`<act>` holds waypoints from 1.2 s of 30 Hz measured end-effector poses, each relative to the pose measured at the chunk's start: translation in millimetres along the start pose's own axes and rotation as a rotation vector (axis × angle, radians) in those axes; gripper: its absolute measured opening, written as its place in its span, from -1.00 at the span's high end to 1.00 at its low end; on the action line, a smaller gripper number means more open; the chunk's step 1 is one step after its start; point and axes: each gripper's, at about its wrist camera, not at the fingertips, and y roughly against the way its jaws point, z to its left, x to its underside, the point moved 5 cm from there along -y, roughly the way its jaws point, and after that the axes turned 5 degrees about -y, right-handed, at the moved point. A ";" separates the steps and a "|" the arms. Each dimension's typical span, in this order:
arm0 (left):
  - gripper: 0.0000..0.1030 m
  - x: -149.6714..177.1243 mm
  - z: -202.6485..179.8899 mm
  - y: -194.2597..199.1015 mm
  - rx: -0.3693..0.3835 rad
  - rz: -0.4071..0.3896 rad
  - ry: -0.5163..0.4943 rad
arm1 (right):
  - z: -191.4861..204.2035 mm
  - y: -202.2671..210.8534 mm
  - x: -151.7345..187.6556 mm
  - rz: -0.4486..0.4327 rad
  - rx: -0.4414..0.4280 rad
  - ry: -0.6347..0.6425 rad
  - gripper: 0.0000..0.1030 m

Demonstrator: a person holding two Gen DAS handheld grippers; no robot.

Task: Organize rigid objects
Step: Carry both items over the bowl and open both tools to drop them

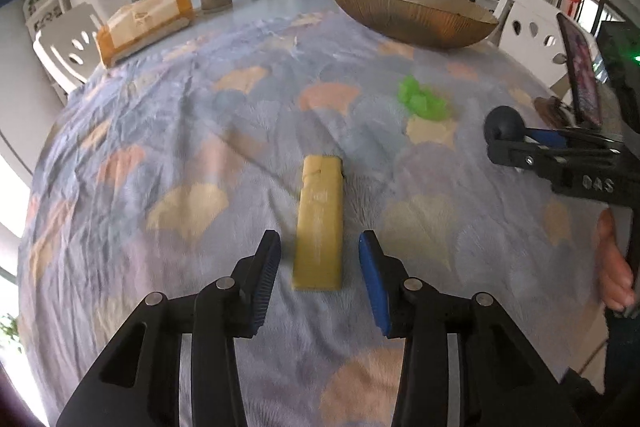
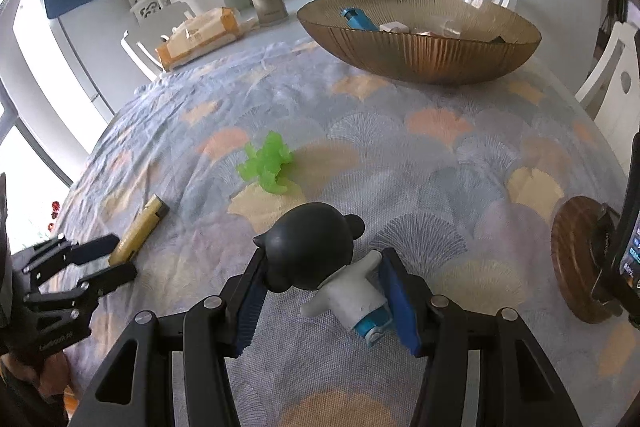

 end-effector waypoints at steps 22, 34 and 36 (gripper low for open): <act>0.60 -127.6 -39.8 86.5 0.132 -0.381 -0.025 | -5.0 78.2 -40.7 -0.203 -0.034 -0.006 -0.05; 0.60 -260.9 -57.6 13.2 0.168 -0.385 -0.034 | -86.1 69.1 -171.0 -0.322 0.186 -0.376 -0.05; 0.60 -266.9 -60.0 -6.9 0.155 -0.367 -0.047 | -93.3 52.3 -180.5 -0.309 0.220 -0.402 -0.05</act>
